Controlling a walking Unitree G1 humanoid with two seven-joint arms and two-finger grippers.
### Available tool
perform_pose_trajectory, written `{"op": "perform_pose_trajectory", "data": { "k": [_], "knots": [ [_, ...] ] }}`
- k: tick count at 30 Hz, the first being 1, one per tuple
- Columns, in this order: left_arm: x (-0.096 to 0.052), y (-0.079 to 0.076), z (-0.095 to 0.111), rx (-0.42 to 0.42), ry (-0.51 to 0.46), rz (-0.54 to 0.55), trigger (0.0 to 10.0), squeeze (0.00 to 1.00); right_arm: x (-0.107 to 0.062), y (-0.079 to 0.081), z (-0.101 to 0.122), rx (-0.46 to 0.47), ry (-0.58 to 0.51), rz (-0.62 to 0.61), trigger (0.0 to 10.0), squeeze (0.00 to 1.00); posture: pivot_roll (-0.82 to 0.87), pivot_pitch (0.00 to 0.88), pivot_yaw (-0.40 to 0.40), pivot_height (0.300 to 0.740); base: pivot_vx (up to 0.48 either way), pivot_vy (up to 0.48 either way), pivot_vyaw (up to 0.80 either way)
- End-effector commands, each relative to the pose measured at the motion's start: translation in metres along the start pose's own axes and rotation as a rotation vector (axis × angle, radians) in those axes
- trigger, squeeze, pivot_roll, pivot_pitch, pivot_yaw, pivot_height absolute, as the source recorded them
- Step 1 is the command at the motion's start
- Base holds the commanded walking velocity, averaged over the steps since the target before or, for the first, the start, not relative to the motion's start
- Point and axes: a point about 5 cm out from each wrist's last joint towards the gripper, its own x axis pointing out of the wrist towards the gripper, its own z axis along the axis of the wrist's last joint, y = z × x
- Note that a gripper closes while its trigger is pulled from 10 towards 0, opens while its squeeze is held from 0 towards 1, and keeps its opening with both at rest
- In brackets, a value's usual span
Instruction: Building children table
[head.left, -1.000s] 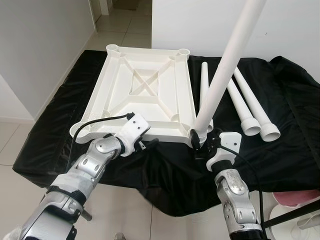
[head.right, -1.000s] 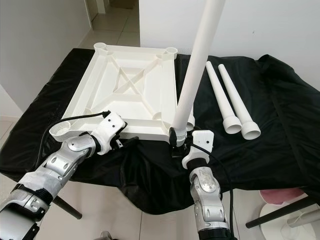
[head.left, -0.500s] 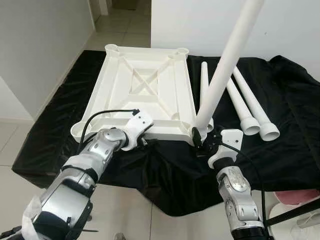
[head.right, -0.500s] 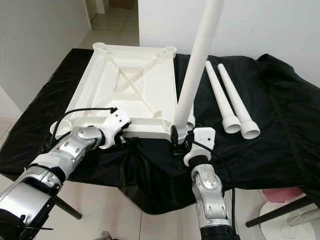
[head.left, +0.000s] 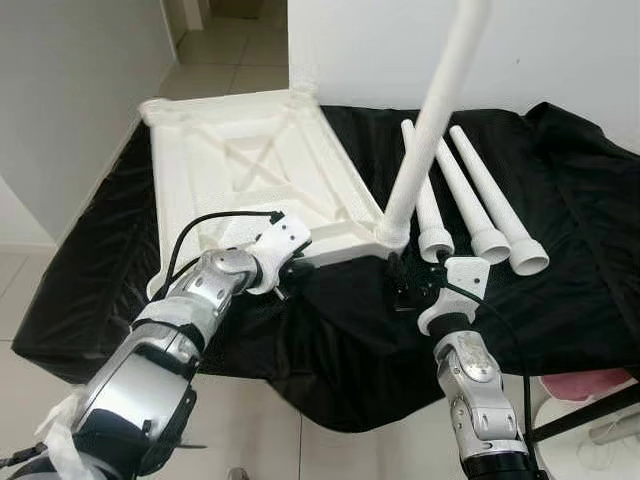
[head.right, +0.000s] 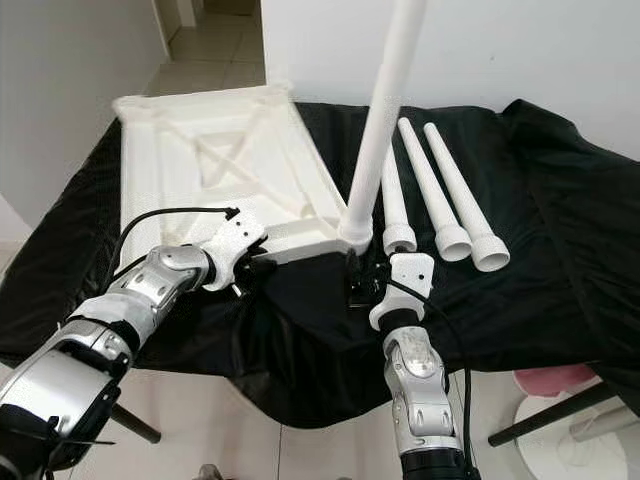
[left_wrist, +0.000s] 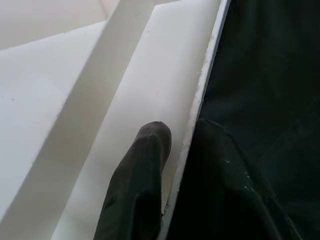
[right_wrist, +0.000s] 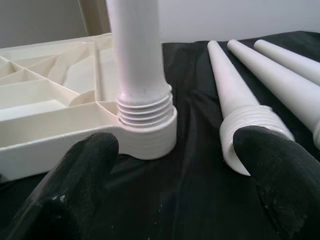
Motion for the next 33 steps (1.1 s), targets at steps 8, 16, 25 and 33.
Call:
{"op": "perform_pose_trajectory", "data": {
  "k": [8,16,25,33],
  "knots": [
    [-0.001,0.003,-0.013,-0.060,0.024,0.123,0.0,0.00,0.002,0.002,-0.001,0.015,0.006,-0.003,10.0,0.00,-0.05,0.058,0.014,0.740,0.000,0.000,0.00],
    [0.011,-0.009,0.000,-0.091,-0.021,0.141,0.0,0.00,0.006,0.002,-0.001,0.014,0.002,-0.003,10.0,0.00,-0.05,0.056,0.014,0.740,0.000,0.000,0.00],
    [0.021,-0.025,0.001,-0.089,-0.004,0.124,10.0,0.00,0.007,0.004,-0.001,0.018,0.000,-0.002,10.0,0.00,-0.05,0.047,0.020,0.740,0.000,0.000,0.00],
    [0.012,-0.050,0.015,-0.009,-0.141,-0.093,10.0,0.00,0.006,0.005,-0.005,0.013,0.011,0.005,10.0,0.00,-0.05,0.044,0.020,0.740,0.000,0.000,0.00]
  ]
}}
